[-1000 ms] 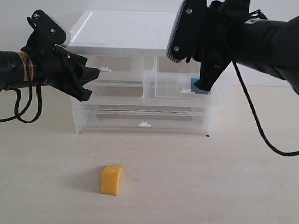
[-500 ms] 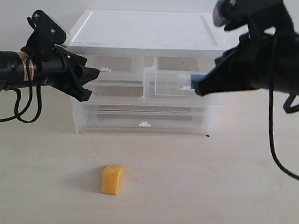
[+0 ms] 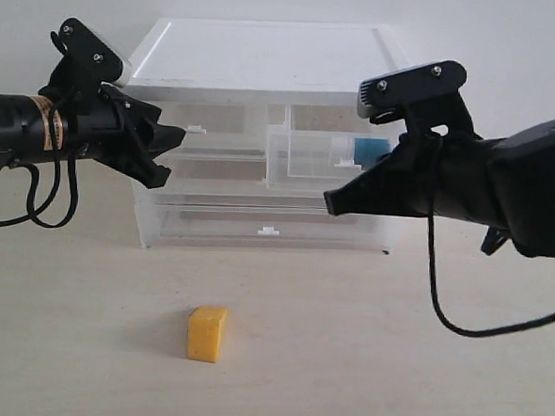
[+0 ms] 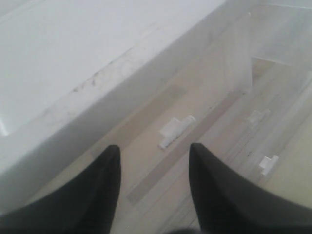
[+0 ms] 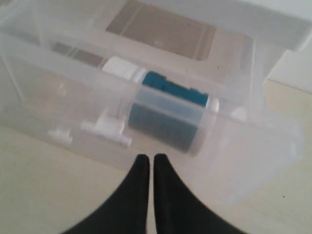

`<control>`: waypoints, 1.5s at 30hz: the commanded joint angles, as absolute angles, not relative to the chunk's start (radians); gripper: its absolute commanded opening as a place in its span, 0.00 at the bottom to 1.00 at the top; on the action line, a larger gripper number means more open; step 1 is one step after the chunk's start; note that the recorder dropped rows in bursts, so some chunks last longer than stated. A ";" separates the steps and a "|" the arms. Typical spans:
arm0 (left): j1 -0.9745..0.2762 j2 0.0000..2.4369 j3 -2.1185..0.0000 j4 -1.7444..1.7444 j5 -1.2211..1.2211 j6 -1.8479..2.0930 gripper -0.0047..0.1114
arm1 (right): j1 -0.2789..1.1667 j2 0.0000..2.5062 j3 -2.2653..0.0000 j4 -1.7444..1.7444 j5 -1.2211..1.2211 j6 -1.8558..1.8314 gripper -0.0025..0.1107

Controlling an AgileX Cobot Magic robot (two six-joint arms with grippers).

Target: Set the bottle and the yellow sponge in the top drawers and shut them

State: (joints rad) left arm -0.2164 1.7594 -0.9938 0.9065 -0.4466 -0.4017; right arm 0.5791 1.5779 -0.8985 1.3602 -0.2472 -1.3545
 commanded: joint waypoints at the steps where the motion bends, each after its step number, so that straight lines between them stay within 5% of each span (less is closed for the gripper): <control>1: -0.220 1.754 -0.998 0.900 -0.439 -0.412 0.40 | 0.577 1.642 -0.955 1.142 -0.308 -1.064 0.02; 18: -0.220 1.754 -0.998 0.900 -0.446 -0.412 0.40 | 0.569 1.827 -1.093 0.882 -0.514 -0.866 0.02; 28: -0.220 1.754 -0.998 0.930 -0.446 -0.412 0.40 | 0.568 1.821 -1.093 0.847 -0.259 -0.850 0.02; 45: -0.222 1.741 -0.994 1.219 -0.448 -0.361 0.44 | 0.570 1.406 -0.742 0.845 -0.242 -0.812 0.02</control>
